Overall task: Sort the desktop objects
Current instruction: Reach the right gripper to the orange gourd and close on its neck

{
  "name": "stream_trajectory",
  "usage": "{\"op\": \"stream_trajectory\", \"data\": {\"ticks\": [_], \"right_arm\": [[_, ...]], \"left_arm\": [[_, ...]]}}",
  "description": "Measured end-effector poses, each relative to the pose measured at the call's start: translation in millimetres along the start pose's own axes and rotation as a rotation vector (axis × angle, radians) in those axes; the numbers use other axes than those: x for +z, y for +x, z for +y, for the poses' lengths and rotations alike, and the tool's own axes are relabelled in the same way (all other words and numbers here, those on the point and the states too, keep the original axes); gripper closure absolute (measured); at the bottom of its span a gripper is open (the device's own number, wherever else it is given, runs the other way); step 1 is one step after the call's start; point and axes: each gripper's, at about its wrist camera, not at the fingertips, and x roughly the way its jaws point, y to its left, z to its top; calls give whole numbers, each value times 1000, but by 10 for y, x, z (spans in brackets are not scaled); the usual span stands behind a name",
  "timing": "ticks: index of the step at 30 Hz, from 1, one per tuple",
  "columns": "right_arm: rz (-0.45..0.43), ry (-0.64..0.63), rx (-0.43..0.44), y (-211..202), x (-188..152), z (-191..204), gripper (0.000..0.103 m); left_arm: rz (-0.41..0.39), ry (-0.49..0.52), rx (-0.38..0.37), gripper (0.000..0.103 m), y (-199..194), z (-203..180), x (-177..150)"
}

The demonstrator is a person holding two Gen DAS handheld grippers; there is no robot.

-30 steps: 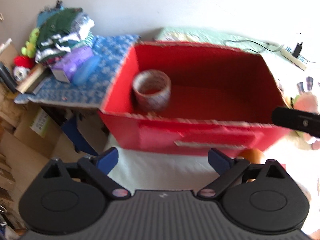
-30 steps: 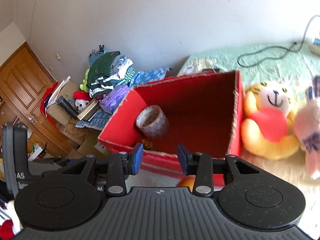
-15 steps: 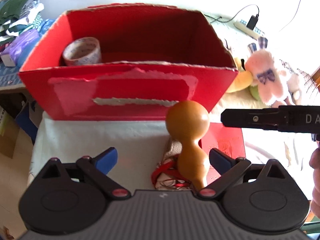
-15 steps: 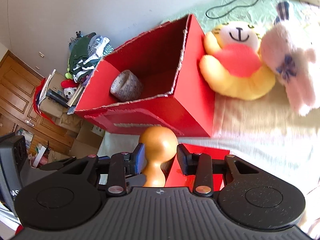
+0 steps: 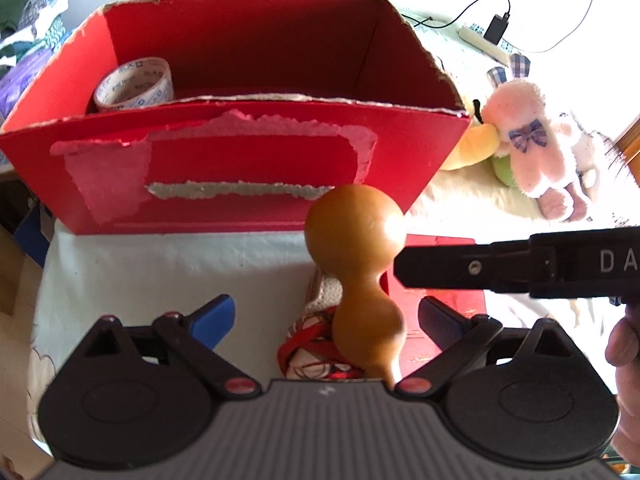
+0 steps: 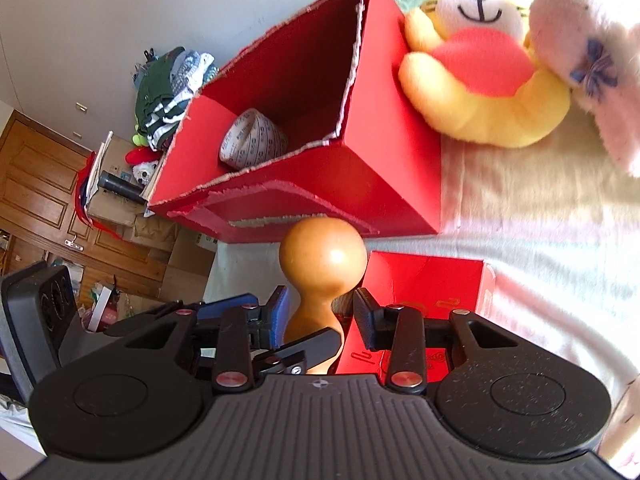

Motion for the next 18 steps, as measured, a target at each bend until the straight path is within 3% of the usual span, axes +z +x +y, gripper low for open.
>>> {"op": "stream_trajectory", "data": {"ticks": [9,18], "right_arm": [[47,37,30,113,13,-54,63],[52,58,18,191,19,-63,63]], "left_arm": [[37,-18,-8,24,136,42,19],[21,42,37,24,130,-30,30]]}}
